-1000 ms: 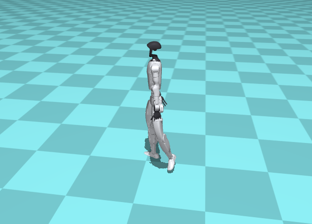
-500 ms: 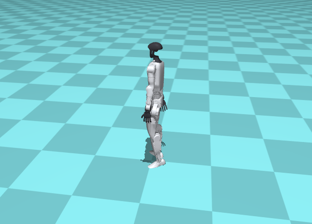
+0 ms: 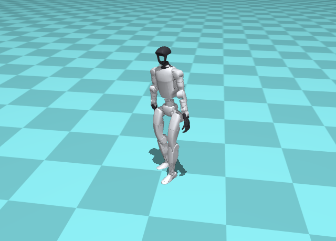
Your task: In place motions
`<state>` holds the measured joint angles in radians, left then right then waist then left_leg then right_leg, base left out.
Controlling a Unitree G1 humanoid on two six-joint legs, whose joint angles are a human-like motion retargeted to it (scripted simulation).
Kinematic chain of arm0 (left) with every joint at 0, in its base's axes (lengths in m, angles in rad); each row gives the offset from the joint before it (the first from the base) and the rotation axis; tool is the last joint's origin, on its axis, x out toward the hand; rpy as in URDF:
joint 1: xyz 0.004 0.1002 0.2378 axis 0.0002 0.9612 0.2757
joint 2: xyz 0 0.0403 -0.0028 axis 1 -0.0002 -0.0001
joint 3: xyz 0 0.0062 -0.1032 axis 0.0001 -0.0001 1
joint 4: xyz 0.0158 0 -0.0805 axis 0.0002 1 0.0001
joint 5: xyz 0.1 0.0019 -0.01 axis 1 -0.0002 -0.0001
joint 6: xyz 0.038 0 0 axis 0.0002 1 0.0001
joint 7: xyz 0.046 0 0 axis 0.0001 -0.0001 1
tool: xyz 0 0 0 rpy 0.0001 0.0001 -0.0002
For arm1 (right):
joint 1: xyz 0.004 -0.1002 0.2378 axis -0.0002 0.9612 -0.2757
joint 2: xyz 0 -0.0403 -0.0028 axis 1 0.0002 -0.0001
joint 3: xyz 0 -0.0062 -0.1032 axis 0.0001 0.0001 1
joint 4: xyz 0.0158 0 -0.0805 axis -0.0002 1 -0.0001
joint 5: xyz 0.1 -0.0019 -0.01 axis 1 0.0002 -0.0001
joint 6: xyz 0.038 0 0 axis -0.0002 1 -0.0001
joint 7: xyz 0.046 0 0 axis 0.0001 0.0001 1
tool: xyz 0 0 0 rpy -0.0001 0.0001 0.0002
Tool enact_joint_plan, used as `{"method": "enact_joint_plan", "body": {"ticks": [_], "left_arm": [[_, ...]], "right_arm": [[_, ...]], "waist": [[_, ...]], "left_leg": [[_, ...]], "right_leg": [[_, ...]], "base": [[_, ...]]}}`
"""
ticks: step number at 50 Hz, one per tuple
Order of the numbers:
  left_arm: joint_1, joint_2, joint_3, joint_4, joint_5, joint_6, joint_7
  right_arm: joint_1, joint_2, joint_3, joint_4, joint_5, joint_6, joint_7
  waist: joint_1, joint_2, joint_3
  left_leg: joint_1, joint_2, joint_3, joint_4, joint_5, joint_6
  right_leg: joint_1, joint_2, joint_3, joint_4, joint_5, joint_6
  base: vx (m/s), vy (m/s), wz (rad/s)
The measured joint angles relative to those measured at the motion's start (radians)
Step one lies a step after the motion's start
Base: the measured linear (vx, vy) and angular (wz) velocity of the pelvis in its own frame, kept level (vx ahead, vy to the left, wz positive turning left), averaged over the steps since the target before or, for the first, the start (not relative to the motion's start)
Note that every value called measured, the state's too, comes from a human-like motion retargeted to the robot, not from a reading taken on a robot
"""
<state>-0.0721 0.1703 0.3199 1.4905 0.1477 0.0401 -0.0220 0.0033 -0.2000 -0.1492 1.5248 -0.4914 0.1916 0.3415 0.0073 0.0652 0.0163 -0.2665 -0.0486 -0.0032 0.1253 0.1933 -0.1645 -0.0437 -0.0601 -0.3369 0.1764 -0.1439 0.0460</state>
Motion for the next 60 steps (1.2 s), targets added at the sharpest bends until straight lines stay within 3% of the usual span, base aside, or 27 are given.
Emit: {"method": "enact_joint_plan", "body": {"ticks": [4, 10, 14, 17, 20, 22, 24, 25, 28, 30, 32, 34, 40, 43, 45, 47, 48, 49, 52, 60], "left_arm": [[-0.026, -0.028, -0.008, 0.011, -0.04, -0.018, -0.005], [0.011, -0.065, -0.016, 0.051, -0.057, -0.017, 0.013], [0.04, -0.059, 0.021, 0.078, -0.045, -0.008, 0.02], [0.064, -0.048, 0.054, 0.088, -0.041, -0.001, 0.027], [0.086, -0.039, 0.076, 0.101, -0.041, 0.004, 0.044], [0.098, -0.038, 0.078, 0.12, -0.048, 0.005, 0.056], [0.102, -0.04, 0.063, 0.147, -0.072, 0.007, 0.067], [0.097, -0.04, 0.055, 0.158, -0.083, 0.008, 0.075], [0.065, -0.049, 0.072, 0.142, -0.079, 0.001, 0.063], [0.058, -0.047, 0.069, 0.125, -0.069, -0.004, 0.032], [0.05, -0.042, 0.06, 0.121, -0.058, -0.004, 0.035], [0.028, -0.037, 0.045, 0.116, -0.056, -0.001, 0.049], [-0.002, -0.036, 0.004, 0.075, -0.037, -0.001, 0.006], [0.007, -0.04, -0.004, 0.057, -0.028, -0.006, 0.0], [0.009, -0.038, 0.001, 0.063, -0.026, -0.005, -0.002], [0.014, -0.029, 0.004, 0.079, -0.008, -0.001, 0.0], [0.021, -0.027, -0.004, 0.086, 0.006, -0.001, 0.009], [0.026, -0.027, -0.013, 0.098, 0.018, -0.002, 0.023], [0.042, -0.029, -0.017, 0.138, 0.032, -0.006, 0.049], [0.119, -0.011, 0.051, 0.201, 0.057, 0.0, 0.043]], "right_arm": [[0.007, -0.013, -0.028, -0.017, -0.024, -0.002, -0.019], [0.044, -0.016, -0.049, -0.032, -0.05, 0.005, -0.058], [0.053, 0.009, -0.038, -0.016, -0.041, 0.009, -0.057], [0.062, 0.037, -0.038, 0.001, -0.034, 0.012, -0.062], [0.082, 0.062, -0.058, 0.016, -0.03, 0.009, -0.056], [0.1, 0.069, -0.076, 0.021, -0.043, 0.007, -0.041], [0.117, 0.071, -0.08, 0.016, -0.052, 0.009, -0.035], [0.122, 0.072, -0.075, 0.008, -0.048, 0.007, -0.037], [0.089, 0.057, -0.035, -0.024, -0.046, -0.015, -0.024], [0.072, 0.054, -0.023, -0.039, -0.075, -0.007, -0.022], [0.065, 0.064, -0.009, -0.046, -0.068, -0.003, -0.031], [0.057, 0.073, -0.005, -0.055, -0.034, -0.018, -0.03], [0.049, 0.085, 0.009, -0.08, -0.038, -0.033, -0.02], [0.051, 0.086, 0.028, -0.088, -0.054, -0.035, -0.039], [0.051, 0.089, 0.038, -0.088, -0.066, -0.039, -0.045], [0.054, 0.091, 0.04, -0.08, -0.087, -0.035, -0.035], [0.057, 0.092, 0.032, -0.076, -0.096, -0.029, -0.027], [0.057, 0.092, 0.019, -0.074, -0.104, -0.023, -0.021], [0.054, 0.093, -0.005, -0.081, -0.113, -0.02, -0.022], [0.043, 0.087, 0.004, -0.07, -0.12, -0.027, -0.009]], "waist": [[0.052, -0.036, 0.009], [0.026, -0.095, -0.055], [-0.038, -0.145, -0.089], [-0.072, -0.171, -0.11], [0.0, -0.175, -0.126], [0.01, -0.161, -0.144], [0.038, -0.125, -0.146], [0.045, -0.094, -0.132], [0.002, 0.003, -0.053], [-0.069, 0.018, -0.041], [-0.099, 0.002, -0.054], [-0.09, -0.001, -0.05], [-0.108, -0.03, -0.041], [-0.131, -0.082, -0.016], [-0.133, -0.116, 0.015], [-0.115, -0.148, 0.021], [-0.102, -0.149, 0.017], [-0.071, -0.15, 0.012], [-0.012, -0.152, 0.005], [-0.063, -0.167, -0.06]], "left_leg": [[-0.031, 0.017, 0.24, -0.028, -0.062, 0.102], [0.028, 0.103, 0.881, 0.036, -0.243, 0.243], [0.084, 0.128, 1.023, 0.183, -0.391, 0.344], [0.113, 0.132, 0.982, 0.271, -0.454, 0.358], [0.188, 0.078, 0.962, 0.132, -0.461, 0.262], [0.187, 0.021, 0.868, 0.071, -0.448, 0.303], [0.153, 0.044, 0.729, 0.072, -0.426, 0.321], [0.144, 0.068, 0.648, 0.083, -0.421, 0.322], [0.19, 0.174, 0.61, 0.107, -0.425, 0.307], [0.173, 0.155, 0.519, 0.097, -0.405, 0.32], [0.141, 0.128, 0.458, 0.082, -0.374, 0.325], [0.122, 0.123, 0.419, 0.067, -0.35, 0.323], [0.111, 0.092, 0.316, 0.024, -0.301, 0.299], [0.141, 0.027, 0.247, 0.015, -0.287, 0.306], [0.177, -0.007, 0.207, 0.019, -0.283, 0.312], [0.195, -0.028, 0.185, 0.028, -0.278, 0.312], [0.195, -0.029, 0.172, 0.029, -0.275, 0.313], [0.197, -0.027, 0.174, 0.028, -0.274, 0.31], [0.206, -0.018, 0.168, 0.022, -0.281, 0.302], [0.17, -0.016, 0.149, 0.108, -0.298, 0.301]], "right_leg": [[0.04, -0.073, -0.206, -0.032, -0.007, 0.03], [0.091, -0.152, -0.531, -0.07, -0.028, 0.076], [0.143, -0.186, -0.717, -0.084, -0.031, 0.125], [0.197, -0.172, -0.841, -0.103, -0.025, 0.158], [0.248, -0.132, -0.931, -0.103, -0.014, 0.17], [0.295, -0.108, -1.002, -0.078, 0.024, 0.159], [0.328, -0.109, -0.999, 0.002, 0.105, 0.113], [0.344, -0.108, -0.98, 0.067, 0.15, 0.071], [0.273, -0.246, -0.768, 0.516, 0.178, -0.069], [0.172, -0.279, -0.61, 0.677, 0.141, -0.038], [0.021, -0.204, -0.378, 0.697, 0.116, 0.016], [-0.054, -0.143, -0.265, 0.648, 0.102, 0.016], [-0.124, -0.098, -0.149, 0.305, -0.042, -0.043], [-0.13, -0.062, 0.056, 0.089, -0.02, -0.034], [-0.096, -0.044, 0.125, -0.017, 0.011, -0.066], [-0.052, -0.1, 0.029, 0.006, -0.018, -0.02], [-0.03, -0.121, -0.1, 0.005, -0.022, -0.024], [-0.028, -0.126, -0.119, 0.01, -0.026, -0.017], [-0.02, -0.124, -0.11, 0.001, -0.031, -0.007], [-0.02, -0.12, -0.106, -0.028, -0.024, 0.023]], "base": [[-0.38, 0.09, 2.94], [-0.18, 0.15, 3.37], [-0.05, 0.18, 3.43], [0.12, 0.17, 3.09], [0.27, 0.27, 1.93], [0.43, 0.32, 2.22], [0.43, 0.37, 1.86], [0.23, 0.3, 1.72], [0.08, 0.21, 2.24], [0.16, 0.1, 2.86], [0.07, -0.04, 2.18], [0.0, -0.05, 1.73], [0.11, -0.15, 1.87], [0.15, -0.18, 1.86], [0.17, -0.22, 1.41], [0.24, -0.22, 0.95], [0.21, -0.22, 0.65], [0.15, -0.21, 0.25], [0.05, -0.16, 0.11], [0.07, -0.08, 0.06]]}}
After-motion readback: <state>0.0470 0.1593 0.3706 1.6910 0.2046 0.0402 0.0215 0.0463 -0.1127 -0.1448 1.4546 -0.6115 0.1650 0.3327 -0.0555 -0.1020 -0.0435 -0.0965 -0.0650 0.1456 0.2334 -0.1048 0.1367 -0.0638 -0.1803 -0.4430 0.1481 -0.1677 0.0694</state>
